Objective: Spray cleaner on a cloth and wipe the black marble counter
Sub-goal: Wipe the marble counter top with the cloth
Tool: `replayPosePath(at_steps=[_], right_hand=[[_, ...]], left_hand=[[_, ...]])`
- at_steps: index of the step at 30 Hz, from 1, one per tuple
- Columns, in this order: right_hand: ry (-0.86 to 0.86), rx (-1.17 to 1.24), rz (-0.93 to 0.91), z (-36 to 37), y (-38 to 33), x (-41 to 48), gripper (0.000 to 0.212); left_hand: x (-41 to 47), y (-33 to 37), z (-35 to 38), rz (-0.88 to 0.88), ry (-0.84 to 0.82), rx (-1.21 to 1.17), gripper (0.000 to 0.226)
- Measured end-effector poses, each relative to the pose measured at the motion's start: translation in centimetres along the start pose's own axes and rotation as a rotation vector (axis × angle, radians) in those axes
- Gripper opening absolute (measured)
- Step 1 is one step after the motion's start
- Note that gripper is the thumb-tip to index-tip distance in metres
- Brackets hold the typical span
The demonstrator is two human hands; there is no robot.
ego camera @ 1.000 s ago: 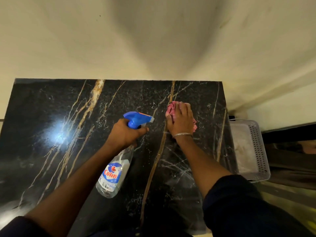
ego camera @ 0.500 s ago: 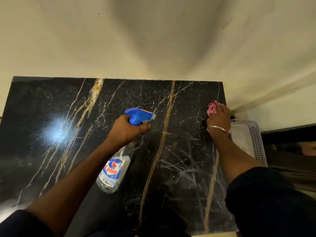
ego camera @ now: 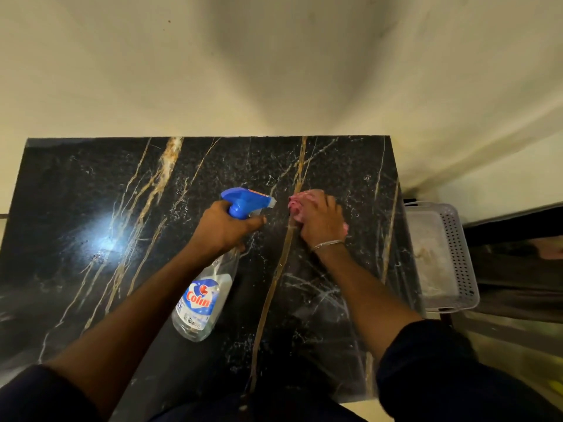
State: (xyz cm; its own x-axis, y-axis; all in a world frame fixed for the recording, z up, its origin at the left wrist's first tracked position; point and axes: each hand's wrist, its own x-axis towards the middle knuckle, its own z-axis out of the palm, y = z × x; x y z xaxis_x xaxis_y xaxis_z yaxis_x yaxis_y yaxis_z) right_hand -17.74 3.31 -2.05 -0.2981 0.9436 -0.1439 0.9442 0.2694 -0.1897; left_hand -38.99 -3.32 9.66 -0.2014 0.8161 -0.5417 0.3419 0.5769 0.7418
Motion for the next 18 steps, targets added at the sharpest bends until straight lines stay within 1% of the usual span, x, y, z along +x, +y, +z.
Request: replayPosePath(at_steps=[4, 7, 9, 11, 13, 15, 16, 18], right_hand=[[0.020, -0.077, 0.253, -2.4, 8.6, 0.5, 0.057], [0.036, -0.081, 0.445, -4.4, 13.6, 1.3, 0.039], [0.038, -0.055, 0.535, -4.9, 13.9, 2.0, 0.032], [0.036, -0.047, 0.603, -4.5, 12.3, 2.4, 0.035], [0.012, -0.048, 0.583, -3.9, 9.6, 2.2, 0.047], [-0.020, -0.068, 0.480, -3.1, 6.2, 1.5, 0.059], [-0.024, -0.066, 0.417, -2.5, 4.3, 1.0, 0.062], [0.000, -0.018, 0.286, -1.4, 0.1, 0.0, 0.059]], left_hand=[[-0.1, 0.0, -0.2, 0.004, -0.007, 0.004, 0.027], [-0.3, 0.0, 0.2, 0.005, -0.022, 0.002, 0.026], [-0.5, 0.0, 0.4, 0.007, -0.026, -0.003, 0.024], [-0.8, 0.1, 0.7, 0.014, -0.029, -0.005, 0.020], [-0.9, 0.1, 1.0, 0.023, -0.030, 0.003, 0.017], [-1.0, 0.0, 1.2, 0.030, -0.002, 0.018, 0.018], [-1.0, 0.0, 1.3, 0.029, 0.010, 0.023, 0.019], [-1.2, -0.2, 1.4, 0.023, 0.013, 0.022, 0.021]])
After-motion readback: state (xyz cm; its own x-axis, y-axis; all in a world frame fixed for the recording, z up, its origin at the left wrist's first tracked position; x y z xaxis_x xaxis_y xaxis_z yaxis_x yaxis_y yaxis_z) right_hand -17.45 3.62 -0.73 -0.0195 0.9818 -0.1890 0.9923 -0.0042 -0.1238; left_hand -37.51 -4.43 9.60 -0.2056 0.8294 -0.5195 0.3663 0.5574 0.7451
